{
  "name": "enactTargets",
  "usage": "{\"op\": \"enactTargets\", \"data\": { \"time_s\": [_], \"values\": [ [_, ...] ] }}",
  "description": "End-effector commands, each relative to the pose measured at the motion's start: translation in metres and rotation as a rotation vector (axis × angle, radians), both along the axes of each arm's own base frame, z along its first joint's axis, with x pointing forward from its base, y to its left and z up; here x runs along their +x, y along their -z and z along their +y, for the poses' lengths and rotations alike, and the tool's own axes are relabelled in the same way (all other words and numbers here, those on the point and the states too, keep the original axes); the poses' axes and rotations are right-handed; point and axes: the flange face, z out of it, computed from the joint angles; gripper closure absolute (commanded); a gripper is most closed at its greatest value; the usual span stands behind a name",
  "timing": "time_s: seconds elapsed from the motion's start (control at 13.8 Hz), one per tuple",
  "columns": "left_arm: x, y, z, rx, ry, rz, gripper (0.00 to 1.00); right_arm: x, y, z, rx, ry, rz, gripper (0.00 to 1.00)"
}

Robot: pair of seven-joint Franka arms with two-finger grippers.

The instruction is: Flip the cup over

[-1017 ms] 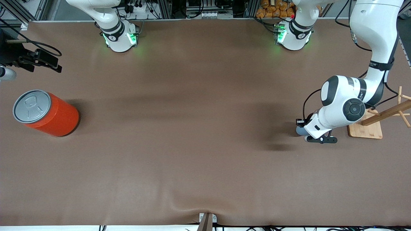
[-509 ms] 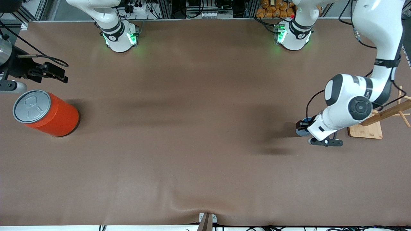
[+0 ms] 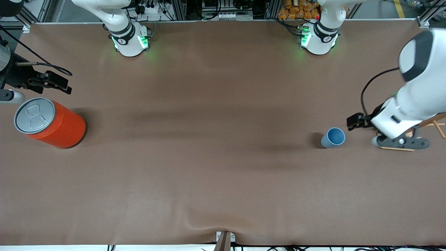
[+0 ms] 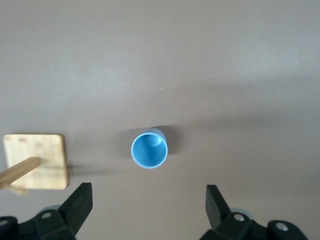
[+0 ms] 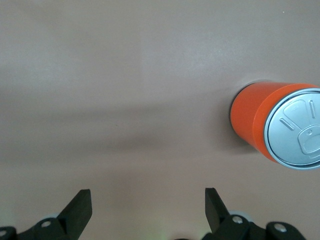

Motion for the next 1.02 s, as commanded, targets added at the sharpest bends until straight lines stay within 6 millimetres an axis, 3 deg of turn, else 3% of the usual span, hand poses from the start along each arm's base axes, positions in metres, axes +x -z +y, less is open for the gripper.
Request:
{"op": "enactTargets", "data": {
  "time_s": [0.0,0.15,0.44,0.51,0.8,0.94],
  "values": [
    [-0.028,-0.05,0.0,0.031,0.01,-0.038,0.0,-0.005,-0.009,-0.004,0.017,0.008,0.001,0.0],
    [-0.044,-0.069,0.002,0.042,0.006,-0.037,0.0,-0.012,-0.009,-0.004,0.011,-0.008,0.048,0.0],
    [-0.044,-0.072,0.008,-0.006,-0.02,-0.039,0.0,-0.012,-0.012,-0.005,0.007,-0.008,0.043,0.0],
    [-0.053,-0.081,0.011,0.004,-0.028,-0.052,0.0,-0.013,-0.012,-0.003,0.009,-0.011,0.046,0.0],
    [-0.093,-0.081,0.013,0.0,-0.032,-0.031,0.0,-0.014,-0.012,-0.002,0.009,-0.013,0.054,0.0],
    [-0.097,-0.085,0.016,-0.005,-0.038,-0.037,0.0,-0.013,-0.014,-0.003,0.007,-0.011,0.045,0.0]
  ]
}}
